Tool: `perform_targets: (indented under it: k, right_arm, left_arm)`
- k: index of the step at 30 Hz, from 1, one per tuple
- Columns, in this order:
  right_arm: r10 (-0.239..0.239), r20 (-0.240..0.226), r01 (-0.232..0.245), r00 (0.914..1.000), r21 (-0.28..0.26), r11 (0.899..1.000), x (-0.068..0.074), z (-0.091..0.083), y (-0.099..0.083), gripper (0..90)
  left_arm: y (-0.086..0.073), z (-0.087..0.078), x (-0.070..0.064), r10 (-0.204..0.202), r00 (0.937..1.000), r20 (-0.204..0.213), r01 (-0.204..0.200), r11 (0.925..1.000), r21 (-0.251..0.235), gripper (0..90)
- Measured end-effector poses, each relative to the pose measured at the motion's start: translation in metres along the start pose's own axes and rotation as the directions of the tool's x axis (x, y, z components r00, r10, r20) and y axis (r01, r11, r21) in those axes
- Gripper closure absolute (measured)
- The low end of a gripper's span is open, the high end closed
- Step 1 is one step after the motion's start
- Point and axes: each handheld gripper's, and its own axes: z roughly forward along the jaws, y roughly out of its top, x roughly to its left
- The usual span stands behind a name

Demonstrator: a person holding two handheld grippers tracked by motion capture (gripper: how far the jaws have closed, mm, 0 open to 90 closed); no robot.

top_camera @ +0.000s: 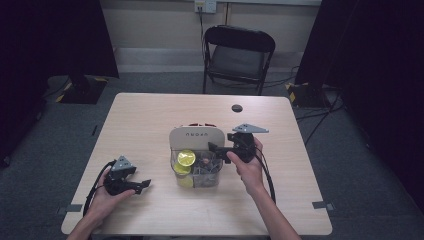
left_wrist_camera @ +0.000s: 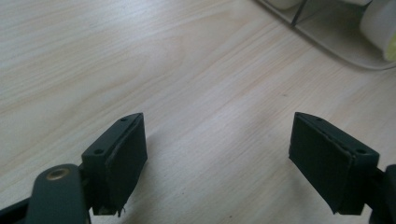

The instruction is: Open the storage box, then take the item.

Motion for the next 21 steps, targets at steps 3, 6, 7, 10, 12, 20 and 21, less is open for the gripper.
perform_targets:
  k: [3, 6, 7, 10, 12, 20, 21]
  right_arm:
    - [0.002, -0.004, -0.002, 1.0, 0.002, 1.0, -0.001, 0.0, 0.0, 12.7]
    - [0.001, -0.004, -0.001, 1.0, 0.006, 1.0, -0.001, 0.0, 0.001, 12.8]
    - [0.0, -0.004, 0.0, 1.0, 0.006, 1.0, 0.0, 0.0, 0.001, 12.8]
    - [0.0, -0.009, 0.0, 1.0, 0.006, 1.0, -0.001, 0.0, 0.001, 12.7]
    - [-0.003, -0.008, 0.003, 1.0, 0.007, 1.0, -0.001, 0.0, 0.002, 12.7]
    - [-0.002, -0.007, 0.003, 1.0, 0.009, 1.0, -0.001, 0.0, 0.002, 12.9]
    - [-0.003, -0.007, 0.003, 1.0, 0.009, 1.0, -0.001, 0.0, 0.002, 12.9]
  left_arm:
    - [0.004, -0.003, -0.003, 0.007, 0.9999, 0.01, -0.007, 0.9998, -0.02, 19.5]
    - [0.006, -0.005, -0.007, 0.01, 0.9995, 0.03, -0.009, 0.9995, -0.029, 19.5]
    - [0.007, -0.005, -0.009, 0.011, 0.9994, 0.032, -0.01, 0.9994, -0.033, 19.5]
    - [0.009, -0.008, -0.012, 0.015, 0.9989, 0.043, -0.013, 0.999, -0.042, 19.6]
    - [0.012, -0.011, -0.015, 0.015, 0.9987, 0.049, -0.013, 0.9987, -0.05, 19.7]
    - [0.02, -0.018, -0.03, 0.045, 0.9961, 0.076, -0.038, 0.9952, -0.09, 20.1]
    - [0.021, -0.018, -0.032, 0.049, 0.9957, 0.078, -0.041, 0.9948, -0.093, 20.1]
